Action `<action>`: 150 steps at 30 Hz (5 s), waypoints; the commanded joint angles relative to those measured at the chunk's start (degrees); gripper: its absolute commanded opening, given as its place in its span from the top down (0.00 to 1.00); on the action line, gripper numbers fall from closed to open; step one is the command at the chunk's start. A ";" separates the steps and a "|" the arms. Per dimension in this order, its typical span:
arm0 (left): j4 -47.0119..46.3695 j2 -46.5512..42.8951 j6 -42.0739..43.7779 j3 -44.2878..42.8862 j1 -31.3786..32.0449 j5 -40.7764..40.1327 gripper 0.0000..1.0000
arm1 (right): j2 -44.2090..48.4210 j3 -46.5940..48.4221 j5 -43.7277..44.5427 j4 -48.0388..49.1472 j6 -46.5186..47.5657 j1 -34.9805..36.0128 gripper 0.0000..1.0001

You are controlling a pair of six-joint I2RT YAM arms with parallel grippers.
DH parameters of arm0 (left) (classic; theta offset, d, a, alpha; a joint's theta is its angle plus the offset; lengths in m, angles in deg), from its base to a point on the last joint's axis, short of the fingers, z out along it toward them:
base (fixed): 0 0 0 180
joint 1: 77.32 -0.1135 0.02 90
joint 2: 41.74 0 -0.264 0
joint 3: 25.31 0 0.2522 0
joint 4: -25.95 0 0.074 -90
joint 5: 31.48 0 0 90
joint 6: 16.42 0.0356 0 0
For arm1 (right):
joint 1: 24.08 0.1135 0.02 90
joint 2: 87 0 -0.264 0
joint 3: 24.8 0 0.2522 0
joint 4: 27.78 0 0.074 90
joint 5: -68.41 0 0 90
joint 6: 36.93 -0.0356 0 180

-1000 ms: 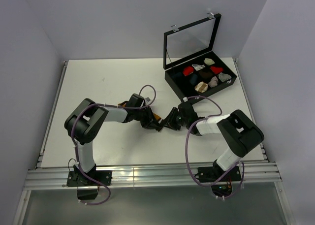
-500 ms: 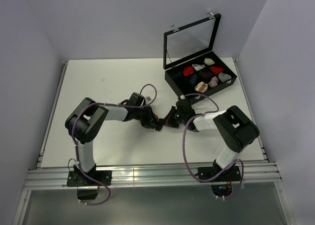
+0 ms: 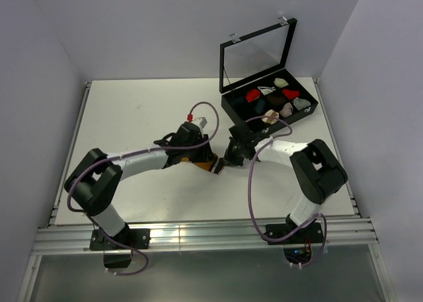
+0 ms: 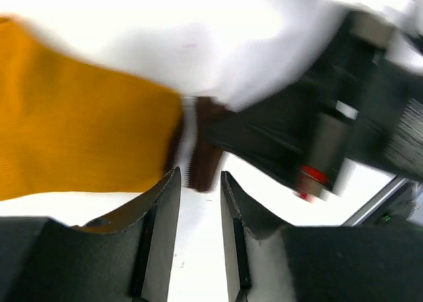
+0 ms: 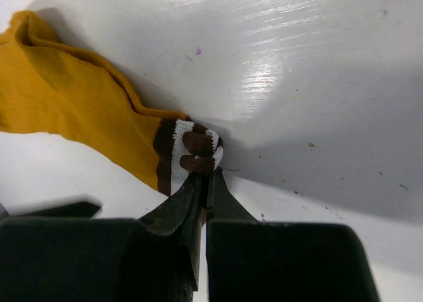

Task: Roll the socks
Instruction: Roll the sock at the center of the board.

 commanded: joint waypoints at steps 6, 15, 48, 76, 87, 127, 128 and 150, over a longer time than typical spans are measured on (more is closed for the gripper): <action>-9.74 -4.44 7.90 3.82 8.77 -13.51 0.68 | -3.97 7.63 1.92 -13.06 2.14 0.20 1.00; -20.64 -4.54 11.41 10.42 12.64 -15.63 0.69 | -5.90 8.33 0.60 -13.59 1.61 0.20 1.00; -14.42 9.62 12.47 8.40 17.48 -26.52 0.70 | -4.59 4.65 -4.84 -7.71 1.79 0.11 0.81; -13.52 3.03 -0.79 15.25 7.39 -8.18 0.99 | 16.96 -17.85 -6.25 19.53 -2.17 -4.02 0.53; -22.93 1.88 -9.49 19.82 -0.89 8.45 0.99 | 7.56 -19.88 -11.26 35.36 -4.72 -2.96 0.53; -16.42 -14.20 7.02 19.03 10.17 -20.36 0.74 | -0.01 6.57 0.69 -10.50 -0.68 2.75 1.00; -17.30 -14.38 7.46 19.03 11.75 -22.55 0.74 | -0.36 7.97 1.04 -11.47 -0.59 2.84 1.00; -23.20 -2.25 19.15 11.48 24.07 -36.45 0.48 | -5.37 15.19 -1.07 -20.71 2.22 2.84 1.00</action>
